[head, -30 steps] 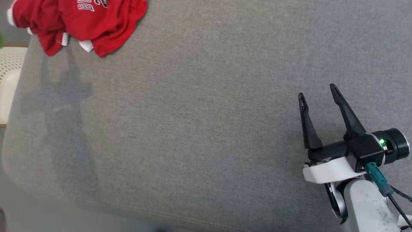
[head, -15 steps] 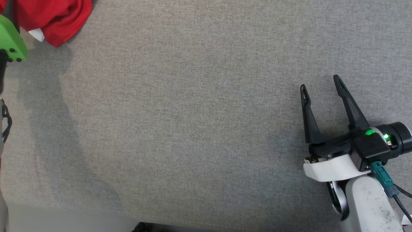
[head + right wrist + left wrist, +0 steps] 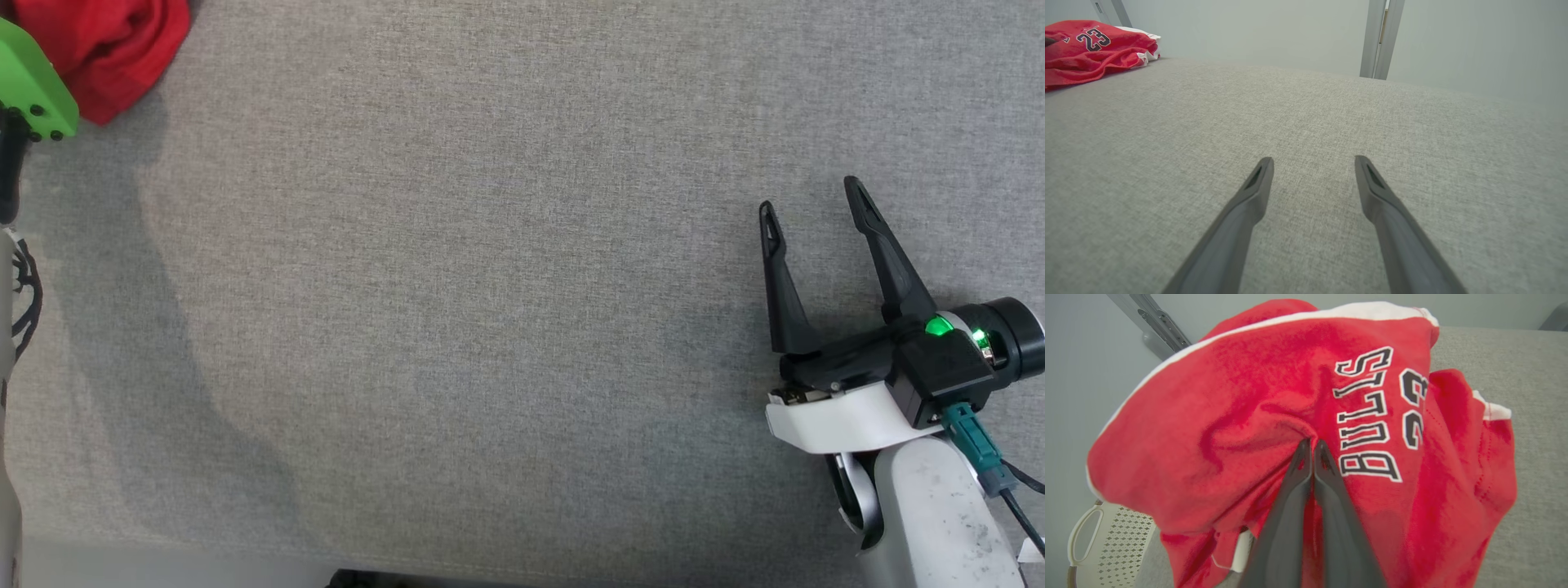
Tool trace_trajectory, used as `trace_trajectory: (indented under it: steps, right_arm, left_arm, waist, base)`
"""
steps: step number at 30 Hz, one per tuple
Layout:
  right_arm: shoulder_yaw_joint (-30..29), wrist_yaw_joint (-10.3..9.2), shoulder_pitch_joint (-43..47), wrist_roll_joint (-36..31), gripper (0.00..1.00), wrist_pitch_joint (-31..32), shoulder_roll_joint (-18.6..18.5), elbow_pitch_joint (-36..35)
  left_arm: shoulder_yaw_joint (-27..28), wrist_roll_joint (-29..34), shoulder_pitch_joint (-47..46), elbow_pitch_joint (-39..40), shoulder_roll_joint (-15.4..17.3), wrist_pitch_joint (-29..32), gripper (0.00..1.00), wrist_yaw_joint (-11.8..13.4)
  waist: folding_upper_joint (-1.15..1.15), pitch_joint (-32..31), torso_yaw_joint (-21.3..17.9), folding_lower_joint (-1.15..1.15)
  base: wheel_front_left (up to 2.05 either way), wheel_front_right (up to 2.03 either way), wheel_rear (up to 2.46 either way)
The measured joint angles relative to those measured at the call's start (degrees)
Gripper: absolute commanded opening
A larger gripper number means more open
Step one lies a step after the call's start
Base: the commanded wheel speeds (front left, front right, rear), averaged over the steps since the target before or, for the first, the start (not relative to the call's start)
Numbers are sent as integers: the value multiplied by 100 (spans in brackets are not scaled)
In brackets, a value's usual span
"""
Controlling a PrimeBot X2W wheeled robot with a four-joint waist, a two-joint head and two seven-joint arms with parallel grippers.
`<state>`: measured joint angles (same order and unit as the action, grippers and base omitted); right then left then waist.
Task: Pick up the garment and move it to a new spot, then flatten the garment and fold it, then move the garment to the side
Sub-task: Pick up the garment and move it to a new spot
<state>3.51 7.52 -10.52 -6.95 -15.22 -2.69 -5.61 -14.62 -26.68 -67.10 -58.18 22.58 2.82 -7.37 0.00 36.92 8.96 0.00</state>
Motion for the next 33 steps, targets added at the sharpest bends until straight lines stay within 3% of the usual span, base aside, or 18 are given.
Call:
trace_trajectory:
  steps: [9,18,24,33]
  right_arm:
    - [-35,0,-33,130,100,2,-5,151]
    - [-71,0,-33,436,100,8,-10,354]
    - [-216,-1,154,731,100,8,-11,476]
    - [-679,-1,596,949,100,9,-13,501]
  left_arm:
    - [-98,192,-340,-159,165,-677,0,167]
    - [-433,524,-882,267,136,-1150,0,230]
    - [-659,505,-966,632,-290,-1140,0,140]
    - [-1294,238,-75,1109,-1412,-946,0,40]
  waist:
    - [0,-233,6,0]
    - [0,-910,-6,0]
    - [0,-1535,-108,0]
    - [0,-2343,-489,0]
  base:
    - [0,0,0]
    - [0,0,0]
    - [0,0,0]
    - [0,0,0]
